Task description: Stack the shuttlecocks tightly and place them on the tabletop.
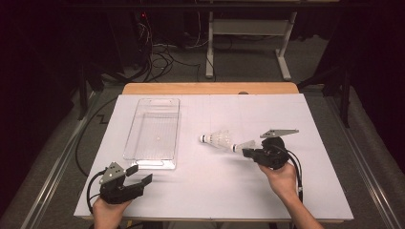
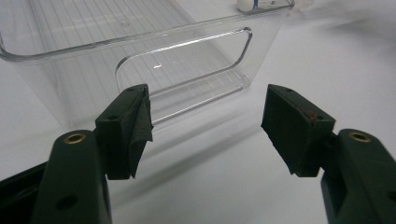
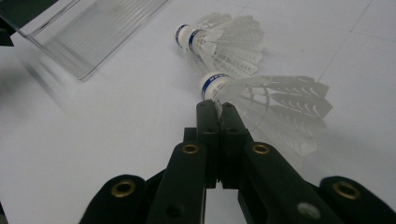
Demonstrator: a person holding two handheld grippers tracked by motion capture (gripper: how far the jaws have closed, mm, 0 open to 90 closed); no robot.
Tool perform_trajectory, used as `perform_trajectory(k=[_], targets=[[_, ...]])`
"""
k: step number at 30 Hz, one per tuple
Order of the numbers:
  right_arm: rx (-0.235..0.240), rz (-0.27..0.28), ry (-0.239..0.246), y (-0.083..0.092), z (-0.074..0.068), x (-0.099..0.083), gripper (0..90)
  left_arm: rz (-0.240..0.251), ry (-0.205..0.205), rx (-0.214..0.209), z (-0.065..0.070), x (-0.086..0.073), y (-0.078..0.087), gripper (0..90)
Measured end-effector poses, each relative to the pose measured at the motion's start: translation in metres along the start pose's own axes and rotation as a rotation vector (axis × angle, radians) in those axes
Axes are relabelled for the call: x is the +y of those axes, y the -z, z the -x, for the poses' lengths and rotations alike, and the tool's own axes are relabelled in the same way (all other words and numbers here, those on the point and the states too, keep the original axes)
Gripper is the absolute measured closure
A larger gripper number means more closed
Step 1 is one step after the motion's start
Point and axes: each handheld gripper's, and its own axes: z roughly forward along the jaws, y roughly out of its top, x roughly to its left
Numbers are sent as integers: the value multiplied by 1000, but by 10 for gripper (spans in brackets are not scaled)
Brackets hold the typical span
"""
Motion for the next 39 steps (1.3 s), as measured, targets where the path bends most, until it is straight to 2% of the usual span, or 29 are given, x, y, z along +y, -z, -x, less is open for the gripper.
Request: perform_trajectory(k=[15, 25, 39], targets=[[-18, -17, -27, -9, 12, 11, 900, -2, -2, -1, 0, 0, 0, 337], [-22, -26, -26, -18, 17, 20, 900, -1, -1, 1, 0, 0, 0, 336], [4, -41, -30, -31, 17, 26, 900, -4, -3, 0, 0, 0, 0, 336]])
